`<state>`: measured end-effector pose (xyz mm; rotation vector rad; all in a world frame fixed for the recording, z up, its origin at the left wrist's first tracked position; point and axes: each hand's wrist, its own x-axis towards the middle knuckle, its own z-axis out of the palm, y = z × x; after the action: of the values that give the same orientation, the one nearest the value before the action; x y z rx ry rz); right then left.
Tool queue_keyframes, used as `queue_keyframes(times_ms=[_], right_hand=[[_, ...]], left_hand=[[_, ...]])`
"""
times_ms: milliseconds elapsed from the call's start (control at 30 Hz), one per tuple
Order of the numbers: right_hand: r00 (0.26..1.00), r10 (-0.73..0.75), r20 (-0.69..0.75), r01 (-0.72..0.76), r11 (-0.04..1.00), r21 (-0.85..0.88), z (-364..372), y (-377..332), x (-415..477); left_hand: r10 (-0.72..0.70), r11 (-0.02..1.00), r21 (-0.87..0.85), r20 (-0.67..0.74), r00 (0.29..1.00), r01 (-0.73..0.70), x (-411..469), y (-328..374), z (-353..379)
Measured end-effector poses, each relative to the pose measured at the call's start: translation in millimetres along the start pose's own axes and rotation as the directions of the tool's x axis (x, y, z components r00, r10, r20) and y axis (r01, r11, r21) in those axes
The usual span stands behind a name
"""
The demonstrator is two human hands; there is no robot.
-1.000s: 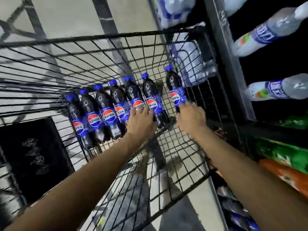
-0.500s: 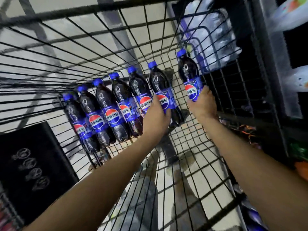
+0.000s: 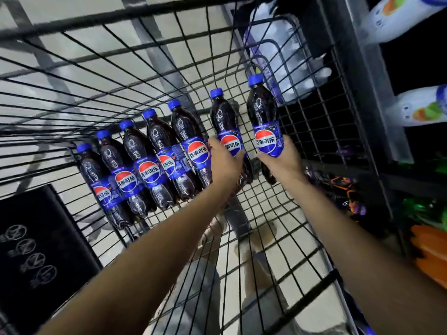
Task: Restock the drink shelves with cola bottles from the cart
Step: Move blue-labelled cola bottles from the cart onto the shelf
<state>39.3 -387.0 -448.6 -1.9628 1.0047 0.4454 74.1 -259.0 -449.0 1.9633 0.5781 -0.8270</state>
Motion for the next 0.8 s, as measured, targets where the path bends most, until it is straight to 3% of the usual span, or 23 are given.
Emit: queue_keyframes(times_ms=[533,800], right_hand=[[0.989,0.036,0.145,-0.068,0.973,0.220,-6,2,-4],[0.979,-0.074,0.188,0.005,0.939,0.345,-31,-30,-54]], left_hand=[[-0.096,0.961,-0.229,0.248,0.964,0.155,5,-15,-2],[0.089,0.966,-0.258,0.266,0.960,-0.018,-55,3,-41]])
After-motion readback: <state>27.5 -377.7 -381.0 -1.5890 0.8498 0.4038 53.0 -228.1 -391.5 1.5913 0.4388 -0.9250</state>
